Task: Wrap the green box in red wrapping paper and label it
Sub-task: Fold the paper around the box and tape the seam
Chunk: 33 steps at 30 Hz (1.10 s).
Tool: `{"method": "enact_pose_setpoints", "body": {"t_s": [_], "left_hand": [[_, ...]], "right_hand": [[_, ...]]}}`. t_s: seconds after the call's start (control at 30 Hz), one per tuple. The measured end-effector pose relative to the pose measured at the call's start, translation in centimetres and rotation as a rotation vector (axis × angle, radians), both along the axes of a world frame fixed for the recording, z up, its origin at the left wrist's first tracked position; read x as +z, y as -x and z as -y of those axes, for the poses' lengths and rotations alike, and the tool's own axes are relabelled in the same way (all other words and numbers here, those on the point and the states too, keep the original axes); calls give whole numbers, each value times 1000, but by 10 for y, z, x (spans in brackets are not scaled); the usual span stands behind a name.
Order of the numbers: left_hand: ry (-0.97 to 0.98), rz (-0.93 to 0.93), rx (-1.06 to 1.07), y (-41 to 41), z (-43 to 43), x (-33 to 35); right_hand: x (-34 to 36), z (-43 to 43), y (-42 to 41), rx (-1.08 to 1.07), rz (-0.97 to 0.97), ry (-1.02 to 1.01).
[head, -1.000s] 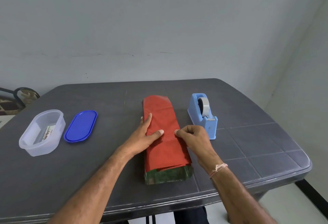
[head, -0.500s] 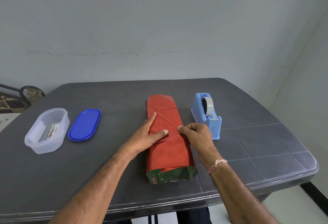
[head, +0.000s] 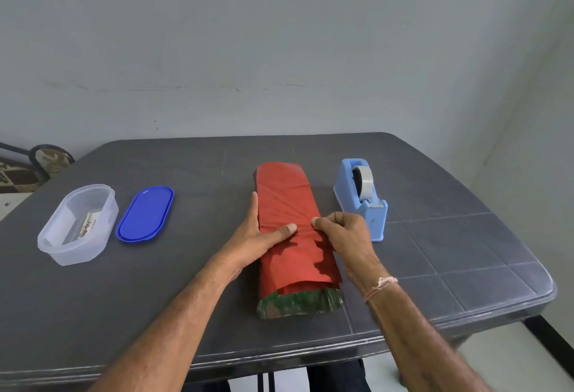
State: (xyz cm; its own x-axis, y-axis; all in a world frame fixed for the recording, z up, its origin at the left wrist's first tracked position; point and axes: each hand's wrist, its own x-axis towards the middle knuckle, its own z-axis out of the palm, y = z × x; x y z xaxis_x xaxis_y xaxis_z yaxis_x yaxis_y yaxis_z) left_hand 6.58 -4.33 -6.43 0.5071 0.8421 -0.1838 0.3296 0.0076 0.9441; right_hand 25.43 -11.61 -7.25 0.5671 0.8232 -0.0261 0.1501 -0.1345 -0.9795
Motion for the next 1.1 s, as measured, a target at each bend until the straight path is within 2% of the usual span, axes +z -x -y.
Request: {"method": "enact_pose_setpoints", "body": {"t_s": [0.2, 0.4, 0.5, 0.63, 0.7, 0.83, 0.97, 1.1], "left_hand": [[-40, -48, -99, 1, -1, 4], [-11, -88, -115, 3, -5, 5], [-7, -106, -117, 2, -5, 6], [-14, -131, -125, 2, -3, 10], [-20, -144, -129, 3, -2, 12], [-22, -151, -139, 2, -3, 14], [-14, -150, -138, 1, -4, 14], [-22, -140, -122, 0, -4, 12]], "right_hand": [[1, 5, 0, 21, -20, -33], [9, 21, 1, 169, -43, -23], [6, 32, 2, 177, -41, -72], [3, 46, 9, 170, 191, -175], [6, 49, 9, 203, 274, -155], [20, 28, 1, 120, 124, -71], [29, -19, -9, 158, -16, 42], [27, -49, -10, 98, -2, 100]]}}
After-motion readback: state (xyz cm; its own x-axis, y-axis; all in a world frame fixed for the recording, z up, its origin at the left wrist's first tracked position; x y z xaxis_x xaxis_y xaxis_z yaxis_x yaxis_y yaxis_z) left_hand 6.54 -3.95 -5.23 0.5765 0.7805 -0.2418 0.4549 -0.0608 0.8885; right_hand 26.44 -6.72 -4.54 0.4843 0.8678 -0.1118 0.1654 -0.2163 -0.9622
